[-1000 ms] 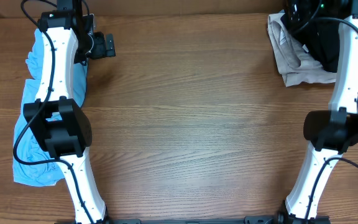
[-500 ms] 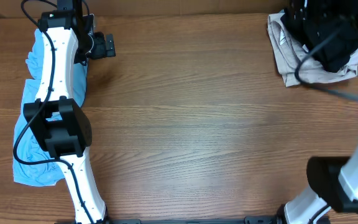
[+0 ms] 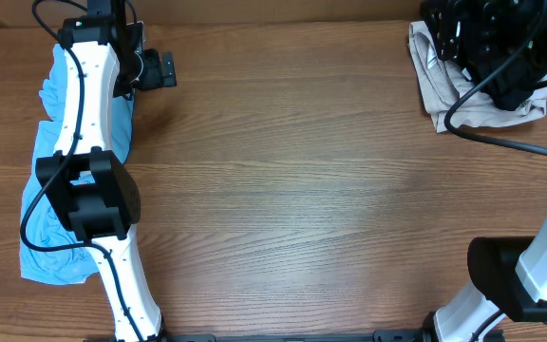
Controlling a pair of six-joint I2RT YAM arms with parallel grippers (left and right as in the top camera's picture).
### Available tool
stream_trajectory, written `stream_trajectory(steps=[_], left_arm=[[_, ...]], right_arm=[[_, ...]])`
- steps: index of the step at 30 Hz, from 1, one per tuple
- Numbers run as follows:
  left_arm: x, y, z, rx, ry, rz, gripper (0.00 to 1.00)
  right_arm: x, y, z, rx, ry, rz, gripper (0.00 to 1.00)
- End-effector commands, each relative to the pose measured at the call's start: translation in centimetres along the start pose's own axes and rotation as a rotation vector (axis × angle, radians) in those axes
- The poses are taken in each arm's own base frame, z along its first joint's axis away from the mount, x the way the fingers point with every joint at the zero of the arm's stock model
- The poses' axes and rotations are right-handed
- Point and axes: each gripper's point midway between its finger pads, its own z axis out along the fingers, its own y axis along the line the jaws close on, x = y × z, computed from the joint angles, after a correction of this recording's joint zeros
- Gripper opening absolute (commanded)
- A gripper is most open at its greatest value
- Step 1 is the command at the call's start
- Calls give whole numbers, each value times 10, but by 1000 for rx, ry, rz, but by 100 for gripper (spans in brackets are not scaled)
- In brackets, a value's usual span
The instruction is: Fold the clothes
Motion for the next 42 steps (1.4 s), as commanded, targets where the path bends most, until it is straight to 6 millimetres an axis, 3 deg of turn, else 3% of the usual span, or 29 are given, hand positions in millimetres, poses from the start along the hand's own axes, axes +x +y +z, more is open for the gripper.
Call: stream_trajectory(steps=[1, 15, 19, 25, 34, 36, 42], left_arm=[[2, -2, 6, -9, 13, 10, 100], [2, -2, 6, -9, 13, 10, 100], [2, -2, 6, -10, 13, 10, 100], [2, -2, 6, -9, 13, 10, 100], [2, -2, 6, -10, 13, 10, 100], [2, -2, 6, -10, 13, 10, 100], [2, -2, 6, -9, 13, 10, 100]], right_arm=[[-1, -3, -4, 28, -4, -3, 100], [-39, -11, -17, 95, -189, -63, 100], [-30, -7, -23, 99, -243, -79, 100], [24, 2, -25, 107, -292, -95, 100], [150, 17, -12, 111, -389, -118, 100], [187, 21, -6, 117, -434, -132, 100], [256, 32, 8, 92, -516, -164, 100]])
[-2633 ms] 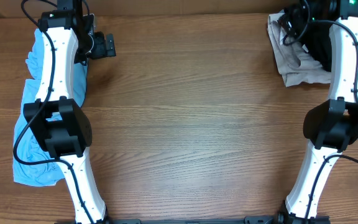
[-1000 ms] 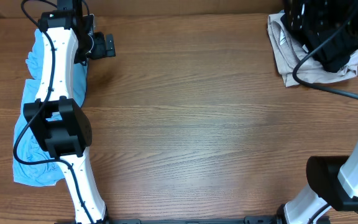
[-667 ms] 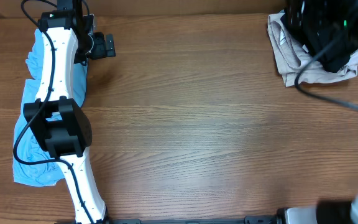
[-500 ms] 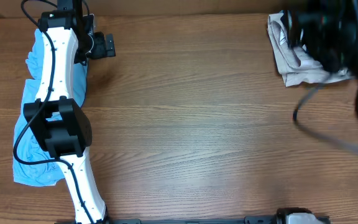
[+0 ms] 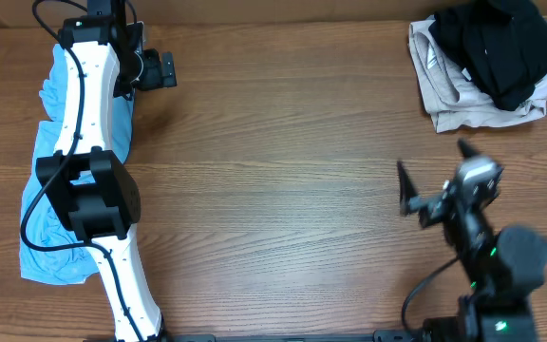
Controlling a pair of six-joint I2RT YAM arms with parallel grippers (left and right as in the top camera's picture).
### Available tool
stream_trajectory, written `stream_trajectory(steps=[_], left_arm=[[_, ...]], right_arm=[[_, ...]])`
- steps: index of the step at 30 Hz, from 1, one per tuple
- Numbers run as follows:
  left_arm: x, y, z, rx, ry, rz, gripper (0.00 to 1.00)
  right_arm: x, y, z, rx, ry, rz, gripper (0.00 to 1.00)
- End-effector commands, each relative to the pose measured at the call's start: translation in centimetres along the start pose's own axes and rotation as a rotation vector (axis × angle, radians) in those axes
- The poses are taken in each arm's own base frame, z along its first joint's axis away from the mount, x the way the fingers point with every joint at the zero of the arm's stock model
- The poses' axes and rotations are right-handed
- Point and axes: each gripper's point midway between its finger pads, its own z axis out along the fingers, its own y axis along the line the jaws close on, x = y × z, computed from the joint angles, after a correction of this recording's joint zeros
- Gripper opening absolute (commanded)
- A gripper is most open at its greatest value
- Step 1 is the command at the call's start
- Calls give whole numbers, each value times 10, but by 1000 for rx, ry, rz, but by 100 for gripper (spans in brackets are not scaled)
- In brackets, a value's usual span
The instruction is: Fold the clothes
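A black garment (image 5: pixel 492 43) lies bunched on top of a beige folded pile (image 5: pixel 463 104) at the table's far right corner. A light blue garment (image 5: pixel 60 256) lies crumpled along the left edge, mostly under my left arm. My left gripper (image 5: pixel 164 69) hovers at the far left next to the blue garment's top end; the overhead view does not show how its jaws stand. My right gripper (image 5: pixel 433 169) is near the front right, well short of the pile, fingers spread wide and empty.
The wooden table (image 5: pixel 283 171) fills the view. My left arm (image 5: pixel 88 190) runs from the front edge up along the blue garment. The right arm's base (image 5: pixel 501 275) stands at the front right.
My right arm was over the pile at the far right corner, hiding the black garment. Now it is near the front right, open, and the black garment lies uncovered on the beige pile. The left arm has not moved.
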Motion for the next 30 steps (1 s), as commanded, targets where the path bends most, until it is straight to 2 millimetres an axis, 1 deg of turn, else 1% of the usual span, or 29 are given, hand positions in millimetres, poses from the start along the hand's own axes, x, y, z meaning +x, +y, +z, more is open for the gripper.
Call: stream_trajectory(steps=[1, 5, 8, 13, 17, 19, 21, 24, 28, 30], left_arm=[[2, -2, 6, -9, 11, 10, 100], [2, -2, 6, -9, 11, 10, 100], [2, -2, 6, -9, 11, 10, 100], [2, -2, 6, -9, 11, 10, 100], [2, -2, 6, -9, 11, 10, 100], [2, -2, 6, -9, 11, 10, 100], [2, -2, 6, -9, 11, 10, 100], [2, -2, 6, -9, 11, 10, 100], [2, -2, 6, -9, 11, 10, 100], [2, -2, 6, -9, 11, 10, 100]], right_arm=[[31, 14, -11, -26, -53, -5, 100], [62, 19, -17, -20, -79, 40, 100], [77, 21, -19, -14, -84, 82, 100], [95, 11, -19, 61, -70, 174, 100], [101, 3, -20, 111, -47, 179, 100], [108, 0, -21, 134, -22, 185, 100], [117, 2, -22, 131, 13, 192, 100], [116, 0, -22, 138, 9, 191, 100], [106, 0, -25, 140, -34, 182, 100], [107, 0, -25, 140, -29, 183, 100]])
